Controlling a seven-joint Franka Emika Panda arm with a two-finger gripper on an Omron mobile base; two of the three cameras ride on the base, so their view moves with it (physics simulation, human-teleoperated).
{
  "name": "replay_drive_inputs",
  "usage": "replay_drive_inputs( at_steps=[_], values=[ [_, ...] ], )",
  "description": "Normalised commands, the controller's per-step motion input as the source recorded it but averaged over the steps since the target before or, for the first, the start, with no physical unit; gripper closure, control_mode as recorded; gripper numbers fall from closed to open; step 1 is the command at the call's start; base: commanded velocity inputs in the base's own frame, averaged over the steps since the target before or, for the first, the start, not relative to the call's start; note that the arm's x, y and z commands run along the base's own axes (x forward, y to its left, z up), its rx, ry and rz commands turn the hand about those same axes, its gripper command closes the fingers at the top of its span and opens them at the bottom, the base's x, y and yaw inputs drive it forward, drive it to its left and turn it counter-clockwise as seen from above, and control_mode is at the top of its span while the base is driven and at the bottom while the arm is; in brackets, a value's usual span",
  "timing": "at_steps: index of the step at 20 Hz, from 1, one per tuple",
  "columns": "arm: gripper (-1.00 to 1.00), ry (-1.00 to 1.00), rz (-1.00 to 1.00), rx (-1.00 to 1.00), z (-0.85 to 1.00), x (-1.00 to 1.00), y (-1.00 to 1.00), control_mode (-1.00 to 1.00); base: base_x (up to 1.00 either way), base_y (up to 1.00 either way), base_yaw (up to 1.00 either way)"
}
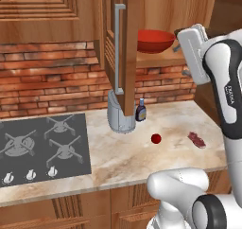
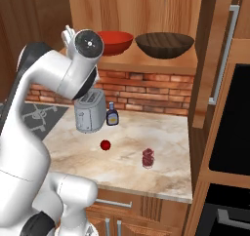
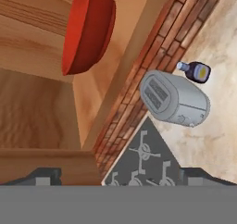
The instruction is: Pick both bowls and place them on the counter. Then place the apple in one bowl and place the steak in the other bowl.
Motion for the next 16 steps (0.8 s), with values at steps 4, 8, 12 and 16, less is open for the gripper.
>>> replay_drive_inputs(
  at_steps=[4, 8, 12, 16],
  values=[
    [-1.00, 0.00, 0.00, 0.12, 0.25, 0.10, 0.00, -1.00, 0.00, 0.00, 0.00],
    [-1.00, 0.01, 0.00, 0.09, 0.09, 0.33, 0.00, -1.00, 0.00, 0.00, 0.00],
    [-1.00, 0.07, -0.02, 0.00, 0.00, 0.48, -0.04, -1.00, 0.00, 0.00, 0.00],
    [-1.00, 0.09, -0.01, 0.01, -0.01, 0.54, -0.05, -1.00, 0.00, 0.00, 0.00]
  ],
)
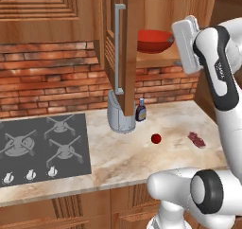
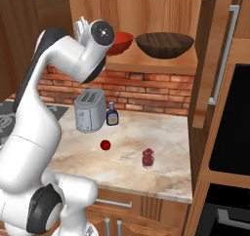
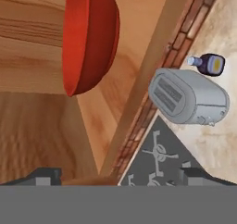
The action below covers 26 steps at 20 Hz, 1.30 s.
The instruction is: Pick both bowls and place them on the counter. Then place the apple in one bowl and place the steak in the other bowl.
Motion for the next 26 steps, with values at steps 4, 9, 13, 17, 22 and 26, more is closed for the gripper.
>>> replay_drive_inputs(
  at_steps=[4, 9, 13, 17, 22, 26],
  values=[
    [-1.00, 0.07, 0.00, 0.10, 0.00, 0.48, -0.13, -1.00, 0.00, 0.00, 0.00],
    [-1.00, 0.04, 0.00, 0.09, -0.01, 0.46, -0.13, -1.00, 0.00, 0.00, 0.00],
    [-1.00, 0.08, -0.01, 0.01, -0.02, 0.57, -0.01, -1.00, 0.00, 0.00, 0.00],
    [-1.00, 0.11, -0.01, 0.00, 0.00, 0.52, 0.00, -1.00, 0.00, 0.00, 0.00],
    [-1.00, 0.05, -0.01, 0.00, -0.05, 0.45, 0.00, -1.00, 0.00, 0.00, 0.00],
    [-1.00, 0.00, -0.02, 0.00, -0.15, 0.45, 0.00, -1.00, 0.00, 0.00, 0.00]
  ],
)
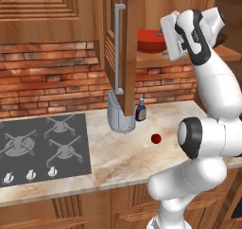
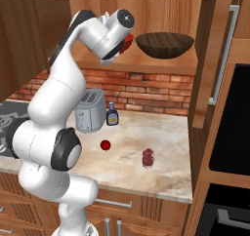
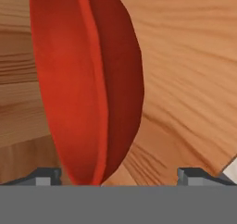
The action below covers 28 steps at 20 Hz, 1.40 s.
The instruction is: Pick both bowls and place them on the counter. Then place the apple in one bowl and place the steak in the other bowl.
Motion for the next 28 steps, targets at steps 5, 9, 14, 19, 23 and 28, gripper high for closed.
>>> replay_drive_inputs(
  at_steps=[5, 9, 14, 19, 23, 28],
  values=[
    [-1.00, 0.00, -0.02, 0.00, -0.07, 0.50, 0.00, -1.00, 0.00, 0.00, 0.00],
    [-1.00, 0.00, -0.02, 0.00, -0.06, 0.40, 0.00, -1.00, 0.00, 0.00, 0.00],
    [-1.00, 0.01, -0.01, 0.00, -0.11, 0.10, 0.00, -1.00, 0.00, 0.00, 0.00],
    [1.00, 0.01, 0.00, 0.01, -0.22, 0.00, 0.00, -1.00, 0.00, 0.00, 0.00],
    [1.00, 0.03, 0.00, 0.02, -0.26, -0.03, 0.00, -1.00, 0.00, 0.00, 0.00],
    [1.00, 0.02, 0.00, 0.02, -0.14, -0.05, 0.00, -1.00, 0.00, 0.00, 0.00]
  ],
)
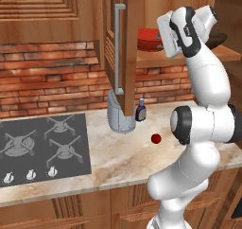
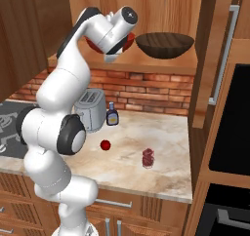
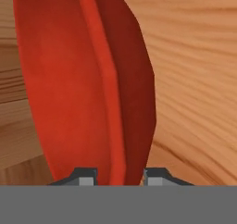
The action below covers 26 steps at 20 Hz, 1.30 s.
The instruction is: Pick both bowls and place them on the counter. Then place the apple in one bowl and place the steak in the other bowl.
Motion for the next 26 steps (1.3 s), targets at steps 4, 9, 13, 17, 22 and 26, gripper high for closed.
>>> replay_drive_inputs(
  at_steps=[4, 9, 13, 17, 22, 26],
  values=[
    [1.00, 0.02, 0.00, 0.00, 0.00, -0.21, 0.00, -1.00, 0.00, 0.00, 0.00],
    [1.00, 0.00, 0.00, 0.01, 0.03, -0.48, 0.01, -1.00, 0.00, 0.00, 0.00],
    [1.00, 0.00, 0.00, 0.01, 0.08, -0.59, 0.00, -1.00, 0.00, 0.00, 0.00],
    [1.00, 0.00, 0.00, 0.00, 0.13, -0.62, 0.00, -1.00, 0.00, 0.00, 0.00],
    [1.00, 0.00, 0.00, 0.00, 0.19, -0.59, 0.06, -1.00, 0.00, 0.00, 0.00],
    [1.00, 0.00, 0.00, 0.00, 0.15, -0.58, 0.13, -1.00, 0.00, 0.00, 0.00]
  ],
)
